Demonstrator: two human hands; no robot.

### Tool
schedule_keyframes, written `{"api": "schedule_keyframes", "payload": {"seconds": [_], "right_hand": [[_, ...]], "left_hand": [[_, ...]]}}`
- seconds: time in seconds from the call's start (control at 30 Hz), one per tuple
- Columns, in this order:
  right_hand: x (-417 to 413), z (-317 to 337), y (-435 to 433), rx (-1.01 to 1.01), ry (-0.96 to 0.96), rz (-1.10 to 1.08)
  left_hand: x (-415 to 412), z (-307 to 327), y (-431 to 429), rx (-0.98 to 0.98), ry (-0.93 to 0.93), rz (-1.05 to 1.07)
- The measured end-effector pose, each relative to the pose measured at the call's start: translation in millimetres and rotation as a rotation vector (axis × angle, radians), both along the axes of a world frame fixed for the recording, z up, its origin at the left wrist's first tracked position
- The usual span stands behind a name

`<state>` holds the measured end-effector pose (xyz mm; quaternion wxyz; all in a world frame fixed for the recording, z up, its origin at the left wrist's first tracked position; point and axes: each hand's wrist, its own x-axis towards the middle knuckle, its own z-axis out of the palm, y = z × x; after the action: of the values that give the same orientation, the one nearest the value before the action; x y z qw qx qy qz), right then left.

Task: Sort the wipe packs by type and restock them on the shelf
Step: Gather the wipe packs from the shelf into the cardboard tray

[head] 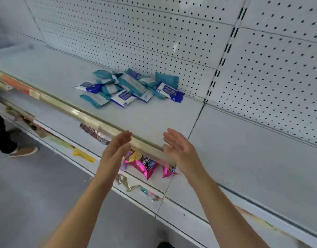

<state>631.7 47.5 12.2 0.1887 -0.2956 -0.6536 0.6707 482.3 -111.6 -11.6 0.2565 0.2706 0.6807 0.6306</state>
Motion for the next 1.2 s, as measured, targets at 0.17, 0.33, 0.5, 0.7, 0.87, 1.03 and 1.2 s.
{"api": "schedule_keyframes", "payload": {"seconds": [0.17,0.33,0.5,0.7,0.87,1.03,1.2], "right_hand": [[-81.4,-4.6,29.8,-0.013,0.014,-0.030],[-170.5,-2.3,61.3,-0.036,0.015,-0.015],[-249.7,1.6,77.8,-0.025,0.014,0.007],[-320.0,0.3,89.3,0.014,-0.010,-0.074],[-375.2,13.0,92.5,0.056,-0.018,-0.275],[-406.8,20.5,82.1,0.083,-0.084,-0.494],[-403.3,21.8,77.5,0.173,-0.109,-0.650]], "left_hand": [[-79.7,2.7,38.0,-0.006,0.009,-0.010],[-153.2,12.3,66.9,-0.049,0.000,0.006],[-233.0,19.0,78.1,-0.082,0.021,0.017],[-327.0,18.4,95.2,-0.045,0.016,-0.024],[-407.9,14.2,114.3,-0.011,0.025,-0.183],[-482.6,7.5,138.0,-0.086,0.215,-0.421],[-551.3,-23.1,185.5,-0.354,0.930,-0.742]]}}
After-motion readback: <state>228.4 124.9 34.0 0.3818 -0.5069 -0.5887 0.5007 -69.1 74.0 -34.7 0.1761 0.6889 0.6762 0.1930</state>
